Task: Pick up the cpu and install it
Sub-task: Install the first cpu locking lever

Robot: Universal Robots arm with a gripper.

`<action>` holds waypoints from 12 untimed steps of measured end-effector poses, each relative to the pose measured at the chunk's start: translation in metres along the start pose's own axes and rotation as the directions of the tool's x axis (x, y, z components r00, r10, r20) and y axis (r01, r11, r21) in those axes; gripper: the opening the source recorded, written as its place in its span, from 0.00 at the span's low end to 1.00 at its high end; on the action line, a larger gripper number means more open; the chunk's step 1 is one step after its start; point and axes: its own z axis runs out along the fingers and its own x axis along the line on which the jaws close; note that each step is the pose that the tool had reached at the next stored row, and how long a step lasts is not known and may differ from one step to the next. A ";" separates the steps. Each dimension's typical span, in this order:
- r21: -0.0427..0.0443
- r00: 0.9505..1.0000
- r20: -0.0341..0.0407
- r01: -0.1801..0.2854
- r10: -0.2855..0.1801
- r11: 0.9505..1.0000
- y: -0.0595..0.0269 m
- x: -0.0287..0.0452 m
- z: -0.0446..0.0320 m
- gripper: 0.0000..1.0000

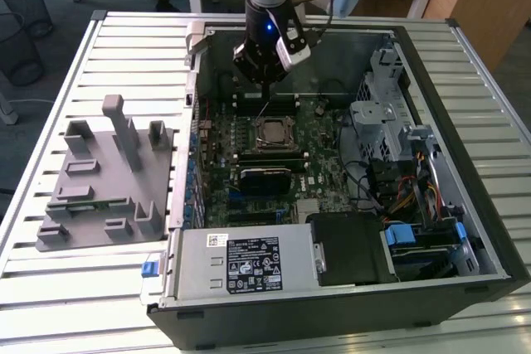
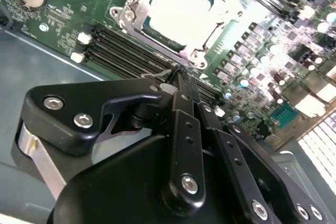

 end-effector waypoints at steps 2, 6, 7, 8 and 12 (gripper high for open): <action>0.000 1.000 -0.001 0.000 0.000 1.000 0.0003 -0.0038 0.0013 0.11; 0.000 1.000 -0.002 0.000 0.000 1.000 0.0006 -0.0081 0.0033 0.11; 0.000 1.000 -0.002 0.000 0.000 1.000 0.0006 -0.0087 0.0039 0.11; 0.000 1.000 -0.002 0.000 0.000 1.000 0.0006 -0.0094 0.0045 0.11; 0.000 1.000 -0.002 0.000 0.000 1.000 0.0005 -0.0113 0.0077 0.11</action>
